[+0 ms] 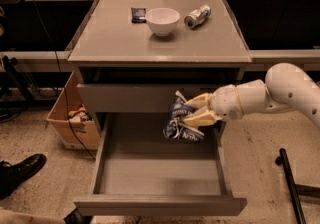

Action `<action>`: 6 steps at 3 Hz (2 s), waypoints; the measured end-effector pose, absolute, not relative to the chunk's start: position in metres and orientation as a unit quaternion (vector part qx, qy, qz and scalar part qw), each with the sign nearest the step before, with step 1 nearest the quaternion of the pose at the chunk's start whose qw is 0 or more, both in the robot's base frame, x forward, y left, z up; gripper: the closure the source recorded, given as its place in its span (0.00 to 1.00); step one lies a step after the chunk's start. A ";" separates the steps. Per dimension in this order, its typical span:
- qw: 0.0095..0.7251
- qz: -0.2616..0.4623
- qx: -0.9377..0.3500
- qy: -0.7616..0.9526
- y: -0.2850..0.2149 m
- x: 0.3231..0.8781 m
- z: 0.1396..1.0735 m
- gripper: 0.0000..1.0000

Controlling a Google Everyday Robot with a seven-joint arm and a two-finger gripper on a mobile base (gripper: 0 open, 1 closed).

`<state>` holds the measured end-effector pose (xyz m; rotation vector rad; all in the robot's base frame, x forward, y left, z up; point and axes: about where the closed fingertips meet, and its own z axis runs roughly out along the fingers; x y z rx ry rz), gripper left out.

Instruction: Pick blue chip bag from middle drawer and place on counter

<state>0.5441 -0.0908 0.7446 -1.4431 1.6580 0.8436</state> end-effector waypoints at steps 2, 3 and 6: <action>0.457 0.308 -0.611 0.568 -0.030 0.595 0.875 1.00; 0.488 0.272 -0.633 0.536 0.000 0.635 0.923 1.00; 0.539 0.197 -0.654 0.492 0.056 0.700 0.958 1.00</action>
Offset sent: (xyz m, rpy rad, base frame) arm 0.0914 0.0986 0.2089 0.1034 -0.3605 0.1314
